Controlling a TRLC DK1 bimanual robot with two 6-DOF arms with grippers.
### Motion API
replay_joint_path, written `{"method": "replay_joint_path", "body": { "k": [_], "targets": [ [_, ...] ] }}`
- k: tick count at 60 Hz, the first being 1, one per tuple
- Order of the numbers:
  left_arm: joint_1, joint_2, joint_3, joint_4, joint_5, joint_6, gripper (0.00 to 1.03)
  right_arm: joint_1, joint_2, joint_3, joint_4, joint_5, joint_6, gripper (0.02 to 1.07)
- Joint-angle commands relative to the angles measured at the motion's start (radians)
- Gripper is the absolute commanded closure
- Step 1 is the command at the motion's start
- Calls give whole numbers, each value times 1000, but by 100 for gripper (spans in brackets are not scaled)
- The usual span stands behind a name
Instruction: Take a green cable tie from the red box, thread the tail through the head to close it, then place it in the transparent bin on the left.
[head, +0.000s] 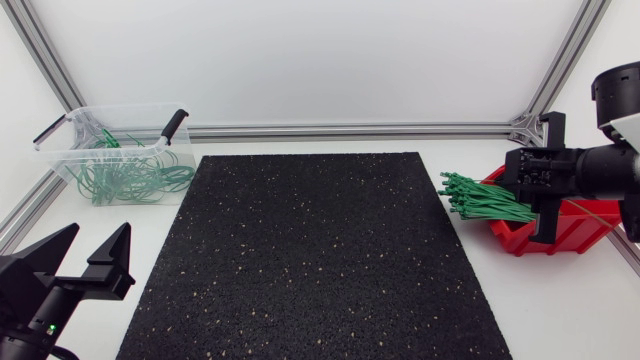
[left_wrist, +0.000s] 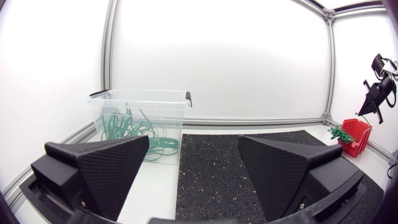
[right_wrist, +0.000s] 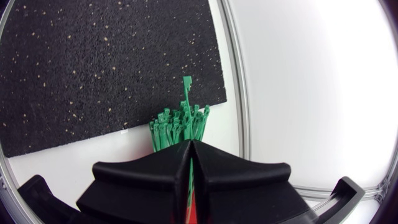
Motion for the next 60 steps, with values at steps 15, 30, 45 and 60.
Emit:
{"method": "replay_joint_path", "body": {
  "k": [15, 30, 45, 60],
  "targets": [
    [-1, -1, -37, -27, -5, -23, 3, 84, -62, 281, -385, -161, 240, 101],
    [-13, -1, -37, -26, -5, -23, 3, 131, 4, 407, -618, -324, 402, 101],
    [-13, 1, -37, -27, -5, -23, 3, 283, 82, 430, -770, -399, 523, 101],
    [-13, 1, -37, -27, -5, -25, 3, 331, 130, 361, -767, -600, 741, 101]
  ]
}}
